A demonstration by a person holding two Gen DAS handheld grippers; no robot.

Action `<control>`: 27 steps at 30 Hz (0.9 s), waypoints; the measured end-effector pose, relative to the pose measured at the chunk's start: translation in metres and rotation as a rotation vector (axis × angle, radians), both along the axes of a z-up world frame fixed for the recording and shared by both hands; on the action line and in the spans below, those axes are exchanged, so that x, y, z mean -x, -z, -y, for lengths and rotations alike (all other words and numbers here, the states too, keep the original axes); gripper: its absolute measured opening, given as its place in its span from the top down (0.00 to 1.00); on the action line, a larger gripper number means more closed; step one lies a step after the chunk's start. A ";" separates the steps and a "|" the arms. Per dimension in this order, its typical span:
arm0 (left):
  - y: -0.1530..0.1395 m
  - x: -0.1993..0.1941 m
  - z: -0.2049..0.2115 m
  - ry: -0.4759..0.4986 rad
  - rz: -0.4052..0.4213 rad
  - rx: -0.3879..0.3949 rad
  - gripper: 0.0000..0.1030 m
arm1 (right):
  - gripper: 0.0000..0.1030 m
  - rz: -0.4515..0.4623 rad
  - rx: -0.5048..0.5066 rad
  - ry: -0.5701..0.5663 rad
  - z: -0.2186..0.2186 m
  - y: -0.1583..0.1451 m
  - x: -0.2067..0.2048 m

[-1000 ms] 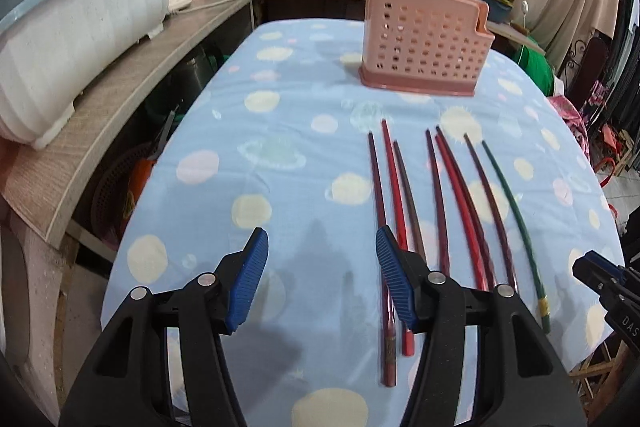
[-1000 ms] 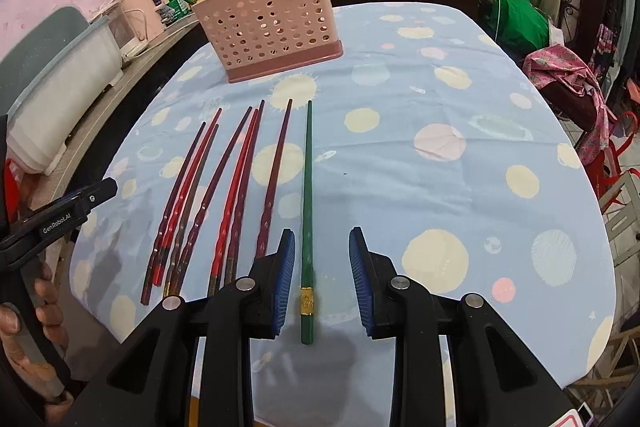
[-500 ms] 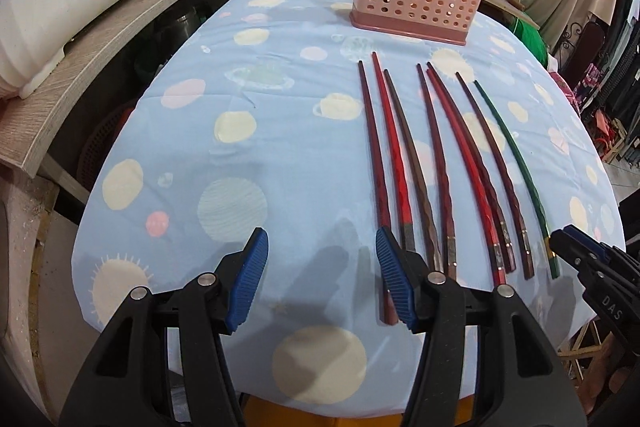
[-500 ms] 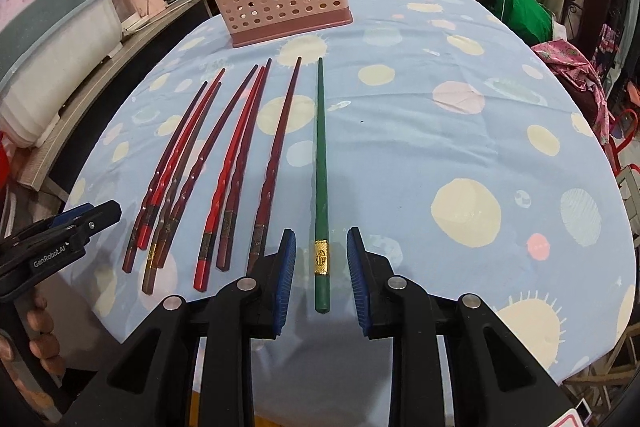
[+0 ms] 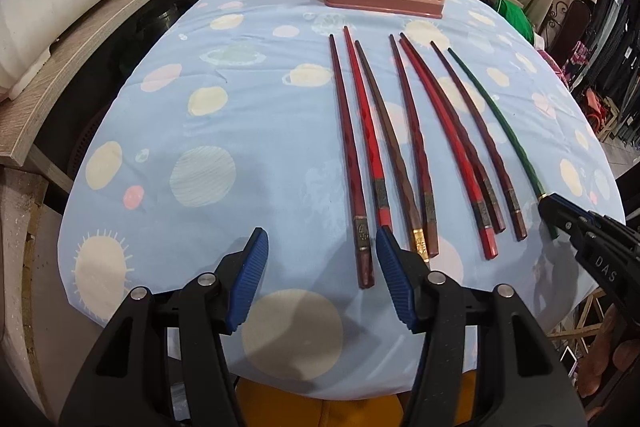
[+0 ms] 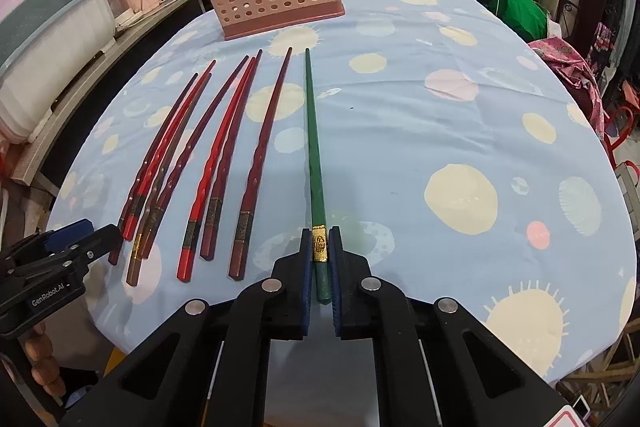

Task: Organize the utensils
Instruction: 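Grasp a dark-red chopstick with the left tool while the right tool lifts the green chopstick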

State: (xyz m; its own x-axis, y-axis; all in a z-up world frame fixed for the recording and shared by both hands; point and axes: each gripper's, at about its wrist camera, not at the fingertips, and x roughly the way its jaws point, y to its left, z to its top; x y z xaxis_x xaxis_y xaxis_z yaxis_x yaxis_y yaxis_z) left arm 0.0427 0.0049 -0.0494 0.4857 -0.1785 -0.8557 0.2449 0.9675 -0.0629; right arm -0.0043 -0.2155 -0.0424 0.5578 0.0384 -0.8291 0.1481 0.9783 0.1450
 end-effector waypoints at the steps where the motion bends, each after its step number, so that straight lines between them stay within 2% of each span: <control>1: 0.002 0.000 0.000 -0.002 -0.005 -0.003 0.48 | 0.93 0.000 -0.003 0.001 0.000 0.000 0.000; 11: 0.006 0.000 0.003 -0.021 0.010 -0.042 0.50 | 0.93 0.001 -0.002 0.001 0.000 0.000 0.000; 14: 0.005 0.001 0.002 -0.022 0.013 -0.042 0.60 | 0.93 0.003 0.000 0.000 0.000 0.000 0.001; 19: 0.004 -0.002 0.000 -0.023 0.004 -0.031 0.91 | 0.93 0.005 -0.003 0.000 0.000 0.000 0.001; 27: 0.002 -0.005 -0.004 -0.020 -0.020 -0.009 0.93 | 0.93 0.006 -0.011 0.000 0.001 -0.001 0.002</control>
